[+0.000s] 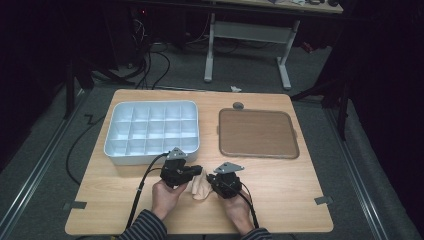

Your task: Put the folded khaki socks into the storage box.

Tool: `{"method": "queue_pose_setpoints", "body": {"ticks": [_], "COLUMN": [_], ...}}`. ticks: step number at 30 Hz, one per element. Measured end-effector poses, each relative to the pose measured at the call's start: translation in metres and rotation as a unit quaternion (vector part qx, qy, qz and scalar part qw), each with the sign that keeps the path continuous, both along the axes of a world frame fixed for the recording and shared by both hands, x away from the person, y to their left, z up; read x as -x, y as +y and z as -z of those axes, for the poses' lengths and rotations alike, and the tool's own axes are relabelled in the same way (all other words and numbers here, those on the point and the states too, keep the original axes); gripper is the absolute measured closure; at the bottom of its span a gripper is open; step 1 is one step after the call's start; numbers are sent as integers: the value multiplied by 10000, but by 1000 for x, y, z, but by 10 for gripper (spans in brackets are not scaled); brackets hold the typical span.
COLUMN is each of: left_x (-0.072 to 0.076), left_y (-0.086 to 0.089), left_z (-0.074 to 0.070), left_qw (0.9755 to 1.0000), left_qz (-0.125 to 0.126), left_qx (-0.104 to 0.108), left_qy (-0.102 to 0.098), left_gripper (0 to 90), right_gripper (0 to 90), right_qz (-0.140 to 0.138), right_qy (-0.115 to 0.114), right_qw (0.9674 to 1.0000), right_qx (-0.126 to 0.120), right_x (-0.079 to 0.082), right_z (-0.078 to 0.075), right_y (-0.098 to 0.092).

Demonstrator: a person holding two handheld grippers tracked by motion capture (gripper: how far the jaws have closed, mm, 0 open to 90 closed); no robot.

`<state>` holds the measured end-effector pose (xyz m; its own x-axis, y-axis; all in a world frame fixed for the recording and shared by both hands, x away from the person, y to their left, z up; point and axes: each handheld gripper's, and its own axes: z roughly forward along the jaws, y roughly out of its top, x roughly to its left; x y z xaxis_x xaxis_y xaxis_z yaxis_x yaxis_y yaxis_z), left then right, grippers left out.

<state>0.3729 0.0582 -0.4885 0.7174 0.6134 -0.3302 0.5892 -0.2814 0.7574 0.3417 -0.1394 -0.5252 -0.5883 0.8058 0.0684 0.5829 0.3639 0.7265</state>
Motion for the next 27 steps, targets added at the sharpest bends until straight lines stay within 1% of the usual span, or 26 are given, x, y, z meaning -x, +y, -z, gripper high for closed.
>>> {"method": "queue_pose_setpoints", "body": {"ticks": [6,13,19,21,22,23,27], "left_x": [-3,-5,-10,-10,-11,-11,-12], "left_y": [-5,-11,-14,-15,-16,-17,-18], "left_z": [2,-1,0,2,3,4,8], "left_qw": [10000,9999,9999,9999,9998,9998,9996], "left_qz": [38,81,64,60,54,69,43], "left_qx": [-9,-60,-74,-109,-170,-182,-278], "left_qy": [39,-71,-76,-94,-131,-99,-101], "left_gripper": [861,861,861,861,860,860,860], "right_gripper": [862,863,862,862,862,862,858], "right_qz": [-44,-91,-138,-158,-162,-163,-208], "right_qy": [15,12,9,10,-5,24,8], "right_qw": [10000,10000,9999,9998,9998,9998,9997], "right_qx": [-27,-32,-61,-86,-90,-78,-101], "right_x": [-1,-1,-3,-4,-5,-5,-6], "right_z": [0,1,2,2,2,2,2], "right_y": [0,2,3,4,5,5,8]}}
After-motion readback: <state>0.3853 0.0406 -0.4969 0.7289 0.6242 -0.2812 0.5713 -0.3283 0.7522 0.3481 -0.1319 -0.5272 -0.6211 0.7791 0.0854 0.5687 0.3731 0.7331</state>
